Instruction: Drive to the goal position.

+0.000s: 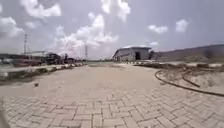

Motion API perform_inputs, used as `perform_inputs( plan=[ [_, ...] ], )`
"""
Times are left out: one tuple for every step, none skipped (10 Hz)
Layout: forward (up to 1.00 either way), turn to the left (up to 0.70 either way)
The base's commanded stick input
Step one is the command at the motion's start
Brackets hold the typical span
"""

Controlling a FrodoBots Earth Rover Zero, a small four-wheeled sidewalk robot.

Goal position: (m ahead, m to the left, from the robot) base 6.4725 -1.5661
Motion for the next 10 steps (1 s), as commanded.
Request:
perform_inputs(
  plan=[
    [0.70, 0.14],
    [0.70, 0.14],
    [0.70, 0.00],
    [0.70, 0.00],
    [0.70, 0.00],
    [0.70, 0.00],
    [0.70, 0.00],
    [0.70, 0.00],
    [0.70, 0.00],
    [0.70, 0.00]
  ],
)
